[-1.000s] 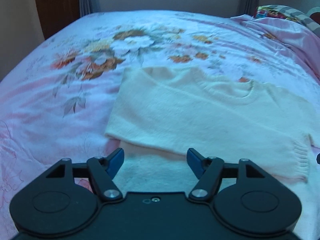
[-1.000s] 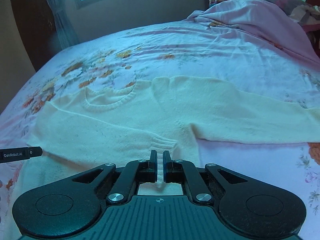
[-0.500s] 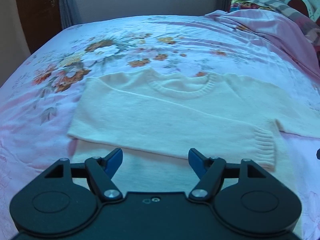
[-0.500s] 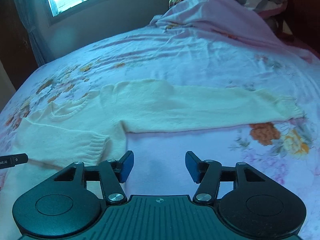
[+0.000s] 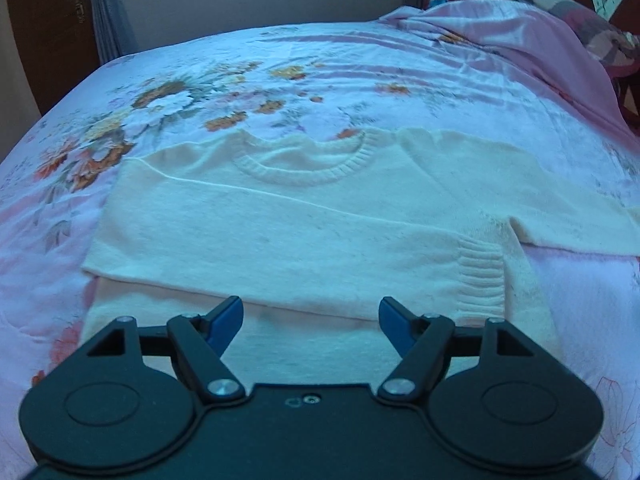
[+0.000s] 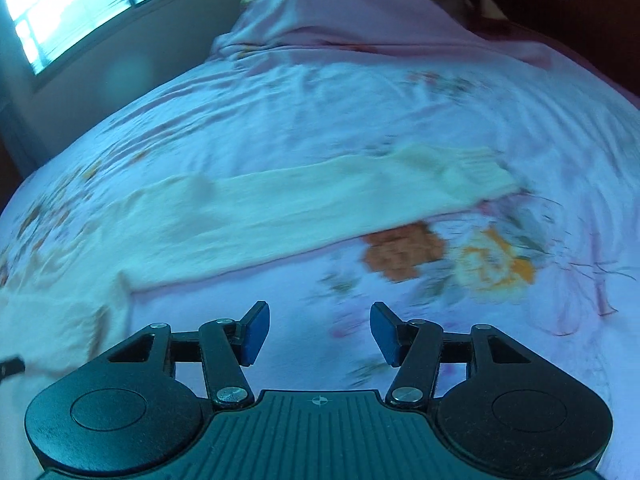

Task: Fold small clothes
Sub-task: 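Fold the held sleeve across the sweater body with the right gripper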

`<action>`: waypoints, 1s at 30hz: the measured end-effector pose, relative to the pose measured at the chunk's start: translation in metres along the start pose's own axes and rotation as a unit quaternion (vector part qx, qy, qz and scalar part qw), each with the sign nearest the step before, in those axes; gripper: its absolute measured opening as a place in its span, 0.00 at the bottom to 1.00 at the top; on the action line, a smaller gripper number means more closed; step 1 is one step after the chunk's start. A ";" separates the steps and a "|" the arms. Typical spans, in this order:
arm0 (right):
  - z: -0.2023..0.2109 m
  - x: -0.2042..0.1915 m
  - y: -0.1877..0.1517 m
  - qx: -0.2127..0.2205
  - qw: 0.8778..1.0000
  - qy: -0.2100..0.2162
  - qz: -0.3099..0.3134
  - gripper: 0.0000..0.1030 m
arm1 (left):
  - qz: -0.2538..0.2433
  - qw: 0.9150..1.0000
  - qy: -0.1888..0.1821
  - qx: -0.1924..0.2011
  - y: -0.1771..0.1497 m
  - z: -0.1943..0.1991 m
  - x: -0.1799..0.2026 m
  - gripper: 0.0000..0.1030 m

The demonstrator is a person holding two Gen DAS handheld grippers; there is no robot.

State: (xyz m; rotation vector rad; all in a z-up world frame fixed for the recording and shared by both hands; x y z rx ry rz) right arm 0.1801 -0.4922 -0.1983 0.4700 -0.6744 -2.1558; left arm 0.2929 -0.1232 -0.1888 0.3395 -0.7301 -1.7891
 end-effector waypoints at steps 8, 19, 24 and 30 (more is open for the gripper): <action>-0.044 0.076 0.042 -0.020 0.993 -0.030 -0.111 0.54 | 0.005 1.000 -0.002 -0.011 0.002 -0.023 0.001 0.70; -0.091 0.098 0.086 -0.019 0.983 -0.068 -0.168 0.40 | 0.035 0.999 0.028 0.003 0.025 -0.039 -0.029 0.70; -0.100 0.093 0.097 -0.001 0.982 -0.071 -0.176 0.08 | 0.052 0.998 0.032 -0.001 0.034 -0.051 -0.041 0.70; -0.064 0.042 0.117 0.077 0.989 -0.019 -0.127 0.06 | 0.061 0.998 0.020 0.003 0.032 -0.043 -0.048 0.70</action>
Point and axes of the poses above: each gripper's, at about its wrist camera, not at the fingertips, and z roughly against the way its jaws point, x to its right, y to its top, the point moved 5 cm from there along -z, roughly the way its jaws point, and after that the axes turned 14 degrees about -y, right-handed, at the moved point
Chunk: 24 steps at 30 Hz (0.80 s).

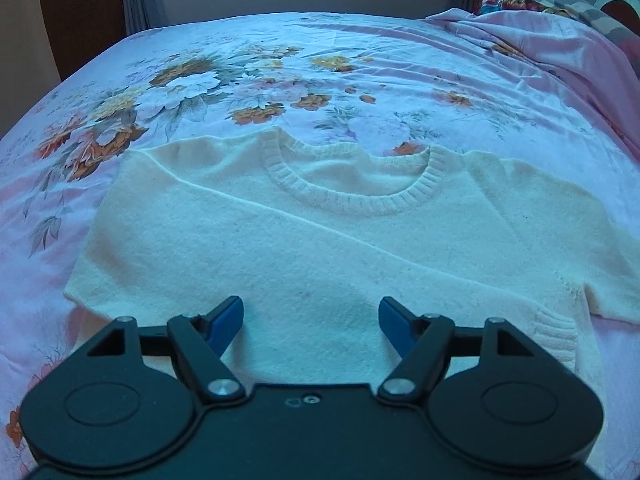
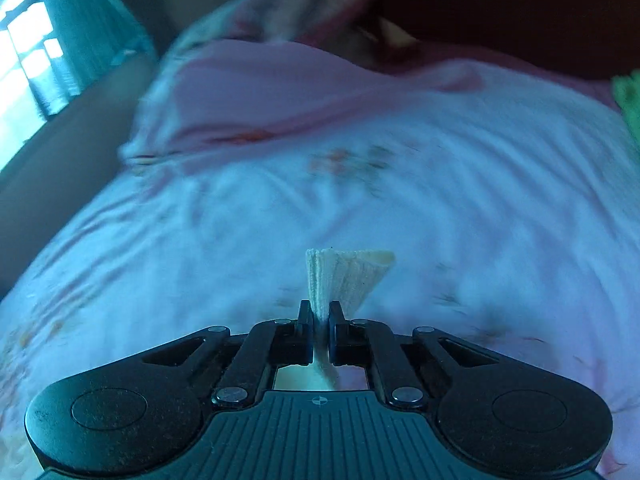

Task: Fold small clothes
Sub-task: 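Fold the held sleeve across the sweater body with the right gripper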

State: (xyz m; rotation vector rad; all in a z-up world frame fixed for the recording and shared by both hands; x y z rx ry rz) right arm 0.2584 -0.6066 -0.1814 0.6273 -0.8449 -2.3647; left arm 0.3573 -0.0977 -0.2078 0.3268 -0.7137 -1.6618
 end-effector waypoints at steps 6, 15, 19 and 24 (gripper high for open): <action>0.063 -0.141 -0.034 0.012 0.985 0.155 0.078 0.06 | 0.017 1.000 -0.007 0.014 0.003 0.022 -0.021 0.70; 0.121 -0.306 -0.212 -0.098 0.917 0.309 0.234 0.06 | 0.063 0.998 -0.004 0.026 -0.001 0.053 -0.076 0.70; 0.108 -0.304 -0.250 -0.154 0.905 0.299 0.260 0.18 | 0.093 0.994 -0.050 0.017 -0.004 0.053 -0.080 0.71; 0.123 -0.264 -0.213 -0.097 0.926 0.285 0.228 0.58 | 0.131 0.980 -0.150 0.000 -0.003 0.041 -0.058 0.76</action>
Point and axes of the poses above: each gripper's, at about its wrist camera, not at the fingertips, and z roughly against the way its jaws point, x to its right, y to its top, the point moved 5 cm from there along -z, roughly the way its jaws point, and after that the axes turned 14 degrees about -y, right-handed, at the moved point
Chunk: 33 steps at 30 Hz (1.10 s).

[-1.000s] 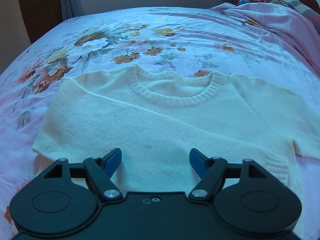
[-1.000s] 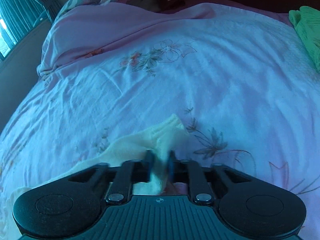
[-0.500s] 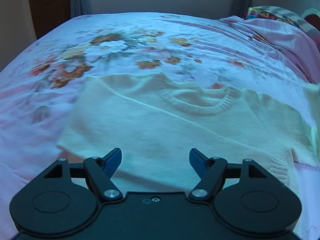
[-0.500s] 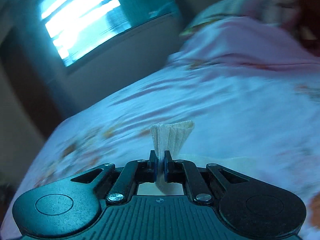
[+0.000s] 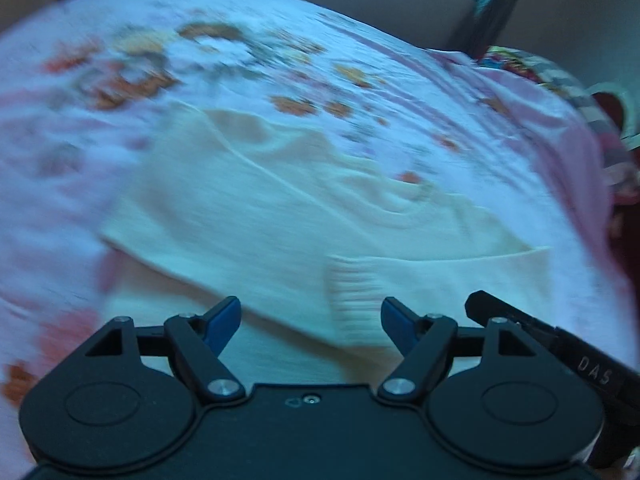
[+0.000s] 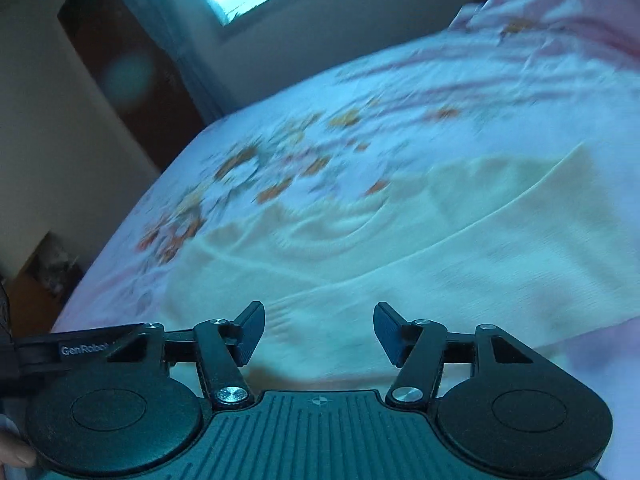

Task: Fold small clothes

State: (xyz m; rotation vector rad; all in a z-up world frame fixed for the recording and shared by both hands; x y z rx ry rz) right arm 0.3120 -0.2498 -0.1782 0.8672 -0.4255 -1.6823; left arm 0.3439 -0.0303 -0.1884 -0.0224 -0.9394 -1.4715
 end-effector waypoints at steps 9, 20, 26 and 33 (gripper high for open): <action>0.036 0.063 0.001 0.022 0.998 -0.038 -0.053 0.58 | 0.085 0.995 -0.047 -0.031 -0.011 -0.036 -0.013 0.30; 0.044 0.083 -0.002 0.027 0.996 -0.050 -0.067 0.58 | 0.017 0.999 -0.001 0.049 0.004 0.005 0.014 0.47; 0.048 0.084 -0.005 0.027 0.996 -0.048 -0.077 0.58 | 0.051 0.999 -0.018 0.000 0.004 -0.033 0.000 0.45; 0.048 0.089 -0.007 0.029 0.995 -0.055 -0.082 0.58 | 0.131 0.989 -0.071 0.009 -0.006 -0.053 -0.017 0.05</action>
Point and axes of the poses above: each gripper's, at about its wrist camera, not at the fingertips, and z roughly against the way its jaws point, x to its right, y to its top, the point moved 5 cm from there along -z, roughly the way its jaws point, and after that the axes turned 14 degrees about -y, right-handed, at the moved point
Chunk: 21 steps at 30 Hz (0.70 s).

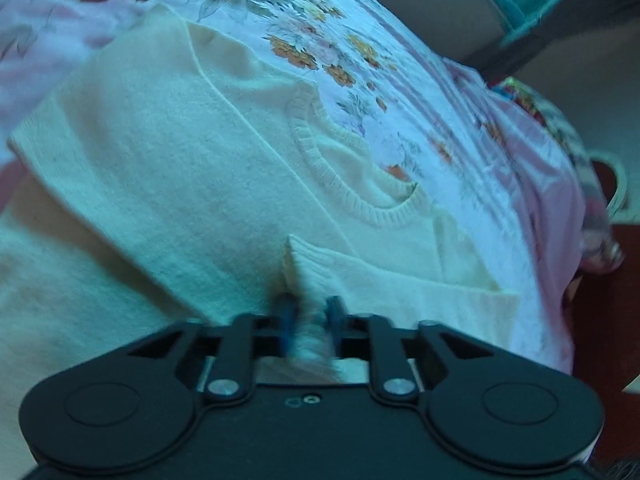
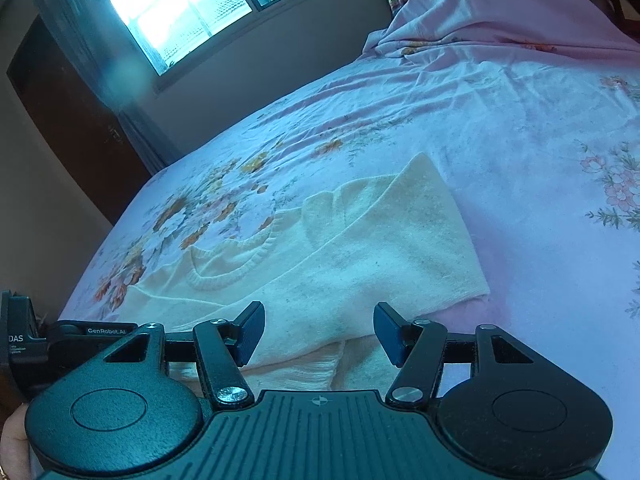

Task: Fold small clothes

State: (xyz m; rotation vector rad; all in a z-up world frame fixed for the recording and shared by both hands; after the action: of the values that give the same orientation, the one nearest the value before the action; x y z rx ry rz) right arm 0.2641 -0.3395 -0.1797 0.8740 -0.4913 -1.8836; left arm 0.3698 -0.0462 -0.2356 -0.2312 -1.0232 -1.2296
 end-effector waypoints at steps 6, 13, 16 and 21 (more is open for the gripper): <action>-0.002 0.015 0.016 0.027 0.999 -0.041 -0.007 0.58 | -0.058 0.995 -0.042 0.076 0.024 0.040 0.048 0.04; -0.017 -0.008 0.034 0.041 0.998 -0.040 0.027 0.58 | -0.104 0.987 -0.013 0.124 0.037 0.105 0.040 0.04; -0.036 -0.024 0.024 0.020 0.998 -0.040 0.051 0.58 | -0.076 0.991 0.023 0.104 0.015 0.105 -0.002 0.04; -0.070 -0.036 0.003 -0.034 0.993 -0.062 0.093 0.58 | -0.036 0.995 0.062 0.073 0.000 0.095 -0.051 0.04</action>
State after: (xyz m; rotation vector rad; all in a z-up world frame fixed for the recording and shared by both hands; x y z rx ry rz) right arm 0.3282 -0.3064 -0.2105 0.6444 -0.5614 -1.7785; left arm 0.3224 0.0492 -0.2207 -0.0036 -1.0165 -1.2123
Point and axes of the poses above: each gripper's, at about its wrist camera, not at the fingertips, and z roughly against the way its jaws point, x to its right, y to its top, the point moved 5 cm from there along -z, roughly the way its jaws point, and after that the axes turned 14 degrees about -y, right-handed, at the moved point
